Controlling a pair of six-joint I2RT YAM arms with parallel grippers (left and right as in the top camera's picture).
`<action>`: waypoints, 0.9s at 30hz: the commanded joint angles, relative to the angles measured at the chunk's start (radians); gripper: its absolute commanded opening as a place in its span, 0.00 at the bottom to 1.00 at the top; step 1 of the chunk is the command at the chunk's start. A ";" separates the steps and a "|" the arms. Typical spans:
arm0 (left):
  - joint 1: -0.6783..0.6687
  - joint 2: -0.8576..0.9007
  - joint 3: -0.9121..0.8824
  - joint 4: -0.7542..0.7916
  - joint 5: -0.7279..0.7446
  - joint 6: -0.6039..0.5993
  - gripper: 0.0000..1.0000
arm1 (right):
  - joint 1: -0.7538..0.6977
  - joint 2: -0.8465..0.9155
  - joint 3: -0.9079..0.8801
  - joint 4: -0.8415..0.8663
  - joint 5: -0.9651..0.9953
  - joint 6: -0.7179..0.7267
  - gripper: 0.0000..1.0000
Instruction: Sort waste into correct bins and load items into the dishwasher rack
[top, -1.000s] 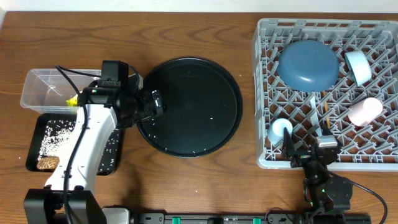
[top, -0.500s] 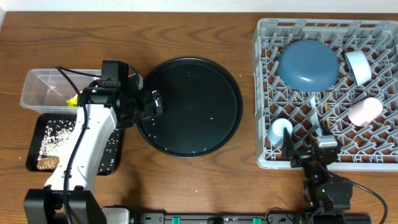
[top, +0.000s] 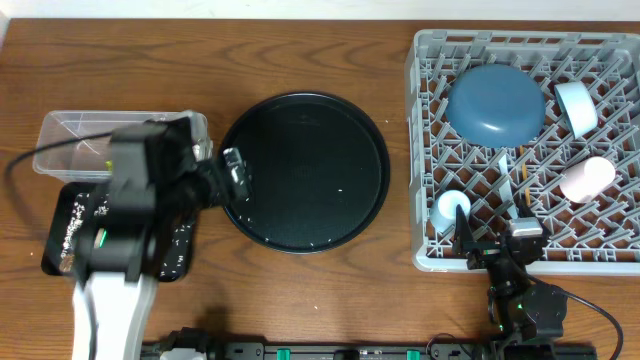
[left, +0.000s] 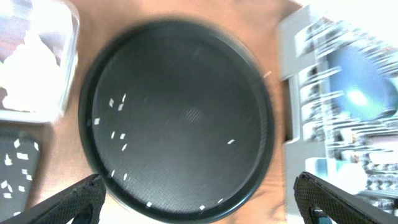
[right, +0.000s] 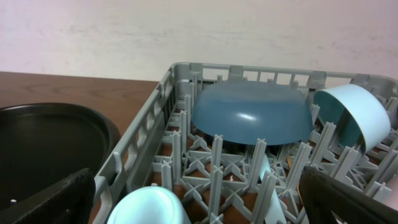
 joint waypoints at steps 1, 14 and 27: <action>0.004 -0.149 0.006 0.000 -0.009 0.009 0.98 | 0.005 -0.006 -0.002 -0.004 0.003 -0.010 0.99; 0.004 -0.603 -0.042 -0.042 -0.191 0.009 0.98 | 0.005 -0.006 -0.002 -0.005 0.003 -0.010 0.99; 0.004 -0.904 -0.393 -0.106 -0.184 -0.006 0.98 | 0.005 -0.006 -0.002 -0.004 0.003 -0.010 0.99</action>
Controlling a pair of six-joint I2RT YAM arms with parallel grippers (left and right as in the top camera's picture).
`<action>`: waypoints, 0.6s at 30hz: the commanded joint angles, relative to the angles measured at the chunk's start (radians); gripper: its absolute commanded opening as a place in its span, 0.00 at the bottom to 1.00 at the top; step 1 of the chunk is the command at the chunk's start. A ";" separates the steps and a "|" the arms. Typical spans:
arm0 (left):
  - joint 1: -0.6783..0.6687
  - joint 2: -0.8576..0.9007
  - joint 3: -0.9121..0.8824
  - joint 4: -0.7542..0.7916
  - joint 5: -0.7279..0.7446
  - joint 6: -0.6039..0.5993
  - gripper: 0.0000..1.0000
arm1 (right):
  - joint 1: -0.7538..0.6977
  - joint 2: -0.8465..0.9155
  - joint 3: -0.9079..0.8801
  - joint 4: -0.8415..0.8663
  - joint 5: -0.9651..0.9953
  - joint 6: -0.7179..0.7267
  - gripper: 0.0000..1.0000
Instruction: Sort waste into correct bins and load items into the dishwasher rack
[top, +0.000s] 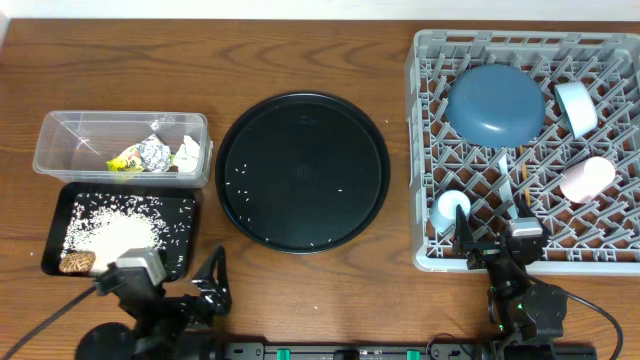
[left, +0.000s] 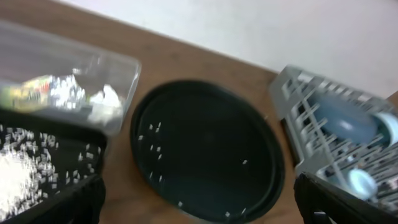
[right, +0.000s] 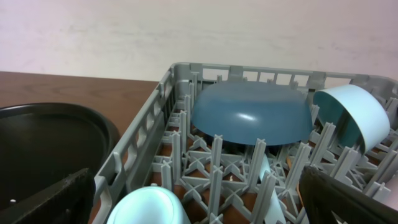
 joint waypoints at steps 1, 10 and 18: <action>0.004 -0.070 -0.097 0.014 -0.008 -0.005 0.98 | 0.005 -0.006 -0.002 -0.004 0.003 -0.008 0.99; 0.004 -0.132 -0.368 0.290 -0.007 -0.005 0.98 | 0.005 -0.006 -0.002 -0.004 0.003 -0.008 0.99; 0.004 -0.132 -0.629 0.786 0.002 -0.003 0.98 | 0.005 -0.006 -0.002 -0.004 0.003 -0.008 0.99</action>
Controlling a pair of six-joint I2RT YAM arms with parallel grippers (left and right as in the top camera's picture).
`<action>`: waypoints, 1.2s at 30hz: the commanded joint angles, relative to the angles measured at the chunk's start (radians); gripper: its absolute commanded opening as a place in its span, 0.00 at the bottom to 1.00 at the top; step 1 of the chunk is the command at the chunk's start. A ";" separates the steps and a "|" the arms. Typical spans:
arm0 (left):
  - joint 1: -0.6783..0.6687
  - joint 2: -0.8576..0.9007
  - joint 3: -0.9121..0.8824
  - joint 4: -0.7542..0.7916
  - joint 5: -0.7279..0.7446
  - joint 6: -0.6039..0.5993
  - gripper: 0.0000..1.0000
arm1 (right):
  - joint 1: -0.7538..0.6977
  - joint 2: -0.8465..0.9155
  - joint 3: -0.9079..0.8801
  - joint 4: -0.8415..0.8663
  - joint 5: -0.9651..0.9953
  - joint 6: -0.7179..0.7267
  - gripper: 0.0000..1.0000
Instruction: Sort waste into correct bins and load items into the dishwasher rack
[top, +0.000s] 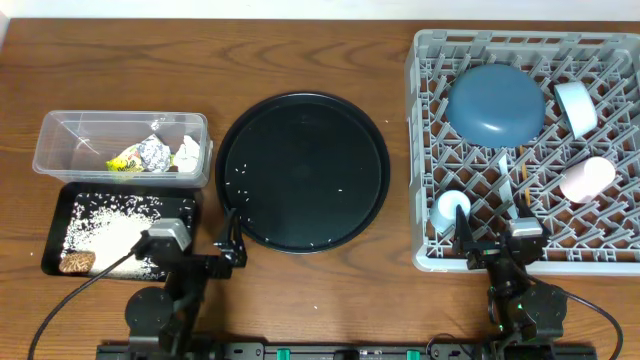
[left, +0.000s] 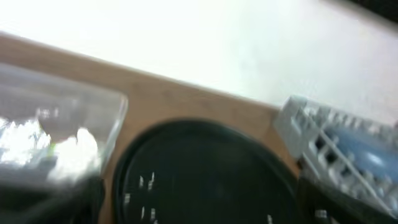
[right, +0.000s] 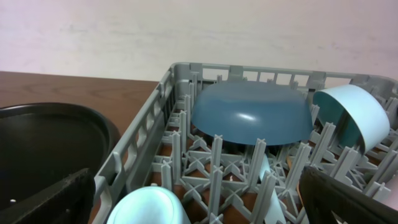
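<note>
The round black tray (top: 303, 172) lies mid-table with only a few rice grains on it. The grey dishwasher rack (top: 414, 150) at the right holds an upturned blue bowl (top: 495, 100), a light-blue cup (top: 575, 105), a pink cup (top: 586, 178) and a small pale cup (top: 452, 210). My left gripper (top: 202, 260) sits low at the table's front edge, by the tray's front left rim, open and empty; its own view is blurred. My right gripper (right: 199, 208) rests open at the rack's front edge, holding nothing.
A clear bin (top: 60, 150) with crumpled wrappers stands at the left. In front of it a black rectangular tray (top: 185, 235) holds white rice and a brown bit. The rack's near wall (right: 140, 146) rises just ahead of the right fingers.
My left gripper has shifted from the front left corner to the right and slightly inward, and its camera now tilts up toward the wall. The right arm is unchanged.
First my left arm reached over the two bins with its open gripper at the round tray's left rim. Then it was back at the table's front edge, empty. Now it rests beside the tray's front left. The right gripper stayed at the rack throughout.
</note>
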 joint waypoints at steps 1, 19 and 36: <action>0.004 -0.009 -0.099 0.129 0.014 0.005 0.98 | 0.005 -0.006 -0.002 -0.004 0.003 -0.008 0.99; 0.003 -0.009 -0.199 0.158 0.024 0.417 0.98 | 0.005 -0.006 -0.002 -0.004 0.003 -0.008 0.99; 0.035 -0.008 -0.199 0.159 0.024 0.426 0.98 | 0.005 -0.005 -0.002 -0.004 0.003 -0.008 0.99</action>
